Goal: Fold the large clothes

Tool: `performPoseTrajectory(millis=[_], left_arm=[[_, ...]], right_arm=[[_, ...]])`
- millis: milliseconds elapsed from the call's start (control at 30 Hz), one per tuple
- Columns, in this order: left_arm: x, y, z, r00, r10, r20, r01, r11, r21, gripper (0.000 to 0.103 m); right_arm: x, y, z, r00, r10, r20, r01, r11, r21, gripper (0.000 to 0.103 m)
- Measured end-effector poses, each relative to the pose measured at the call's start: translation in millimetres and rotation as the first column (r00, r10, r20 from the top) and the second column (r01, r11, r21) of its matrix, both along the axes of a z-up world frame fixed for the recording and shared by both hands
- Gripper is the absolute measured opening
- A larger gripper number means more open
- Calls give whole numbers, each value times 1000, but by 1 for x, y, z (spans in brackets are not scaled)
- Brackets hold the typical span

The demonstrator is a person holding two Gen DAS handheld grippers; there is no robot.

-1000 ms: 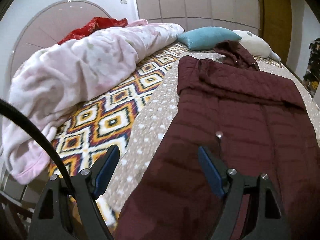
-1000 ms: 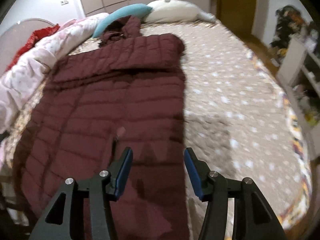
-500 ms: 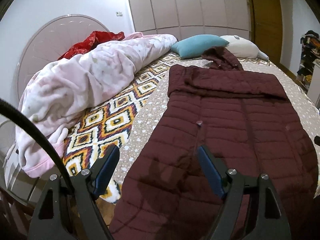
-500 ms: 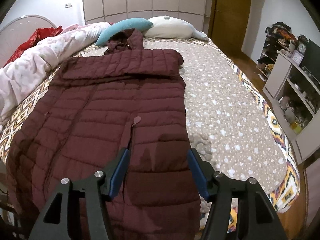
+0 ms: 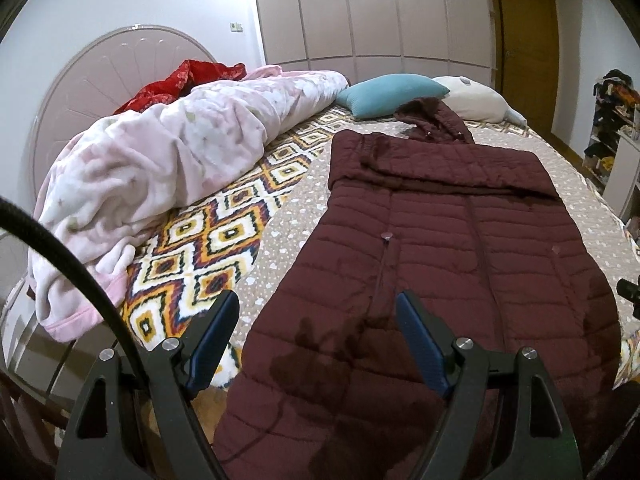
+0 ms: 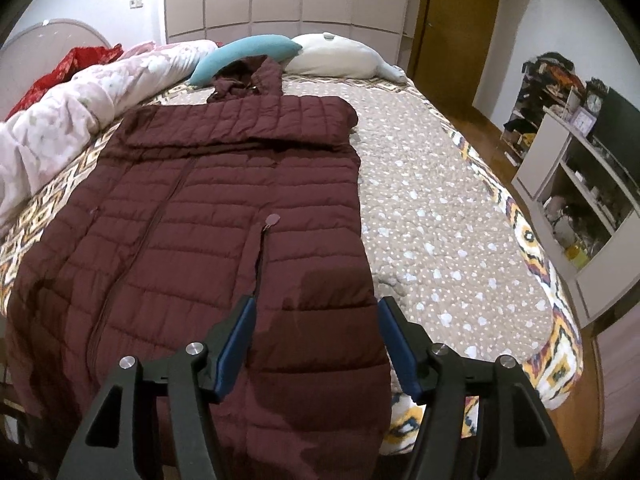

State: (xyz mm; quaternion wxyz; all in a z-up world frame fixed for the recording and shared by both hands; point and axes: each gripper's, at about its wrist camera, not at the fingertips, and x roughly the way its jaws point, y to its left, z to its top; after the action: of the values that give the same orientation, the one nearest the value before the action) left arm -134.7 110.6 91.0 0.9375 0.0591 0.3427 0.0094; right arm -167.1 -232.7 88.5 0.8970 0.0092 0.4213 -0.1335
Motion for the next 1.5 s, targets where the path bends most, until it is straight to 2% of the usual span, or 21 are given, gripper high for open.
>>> performPoseTrajectory(millis=[133,333,400,833,1267,1500], left_arm=[[-4,2,1,1000,0,2,0,1000,-10,80],[-8,2,1,1000,2,2,-2,1000,-13,80],[-9,2,1,1000,8,-5,-8,1000,-8,80],[-5,0,-5,999,32,-36,-32,999,-5,80],[-2,-1,-13,998,35,-47,-35,999,2,80],[-6,-7,-20,999,44,-23,-42,997,66,80]], right_arm=[[-8,24,7,999,33,0,-33,996,-83,69],[-20,61,20,997,78,17,-72,968,-242,73],[-23,65,23,996,90,27,-80,963,-257,74],[-27,62,22,996,77,46,-62,963,-262,76],[-25,63,14,996,82,26,-73,964,-256,77],[-21,64,6,996,90,-1,-88,968,-237,77]])
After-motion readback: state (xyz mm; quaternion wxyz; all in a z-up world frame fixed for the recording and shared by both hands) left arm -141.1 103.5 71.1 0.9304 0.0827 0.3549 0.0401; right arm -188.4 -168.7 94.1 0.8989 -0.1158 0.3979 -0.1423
